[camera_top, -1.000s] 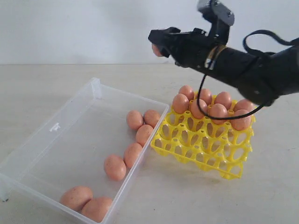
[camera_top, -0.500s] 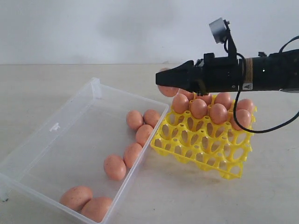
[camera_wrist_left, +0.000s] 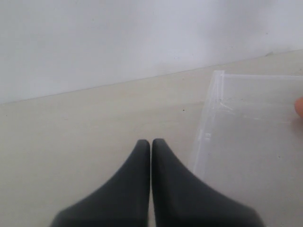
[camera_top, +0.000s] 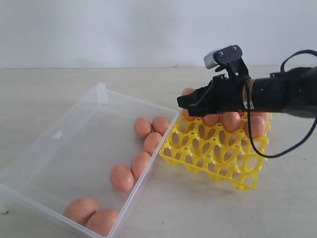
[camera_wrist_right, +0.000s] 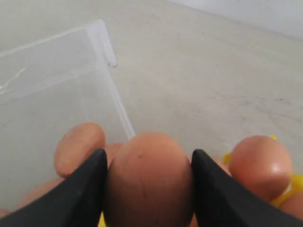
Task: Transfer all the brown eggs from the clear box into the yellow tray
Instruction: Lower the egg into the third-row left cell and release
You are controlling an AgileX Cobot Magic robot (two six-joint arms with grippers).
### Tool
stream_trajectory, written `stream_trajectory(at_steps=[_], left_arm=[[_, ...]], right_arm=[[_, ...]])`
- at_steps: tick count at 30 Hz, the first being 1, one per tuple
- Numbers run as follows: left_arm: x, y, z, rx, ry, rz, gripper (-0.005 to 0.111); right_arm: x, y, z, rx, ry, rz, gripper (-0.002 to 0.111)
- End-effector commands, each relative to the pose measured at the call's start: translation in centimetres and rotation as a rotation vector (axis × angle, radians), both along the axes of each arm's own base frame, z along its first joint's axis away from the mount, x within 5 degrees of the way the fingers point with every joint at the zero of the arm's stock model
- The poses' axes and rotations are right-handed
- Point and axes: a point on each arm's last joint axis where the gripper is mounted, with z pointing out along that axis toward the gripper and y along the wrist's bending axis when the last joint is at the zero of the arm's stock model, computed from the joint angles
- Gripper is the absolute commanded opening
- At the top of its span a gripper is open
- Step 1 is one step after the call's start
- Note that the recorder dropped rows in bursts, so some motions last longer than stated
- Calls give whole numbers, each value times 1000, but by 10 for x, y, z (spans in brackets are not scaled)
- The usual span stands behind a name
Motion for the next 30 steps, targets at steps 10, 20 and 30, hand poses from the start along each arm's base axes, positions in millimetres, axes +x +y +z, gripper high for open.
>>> stream_trajectory(at_steps=[10, 20, 30], left_arm=[[0, -1, 0, -11, -9, -5, 1], [0, -1, 0, -11, -8, -4, 1], [0, -1, 0, -11, -9, -5, 1]], right_arm=[[-9, -2, -24, 98, -133, -41, -1], [-18, 4, -31, 75, -79, 80, -1], [-9, 5, -43, 53, -74, 68, -1]])
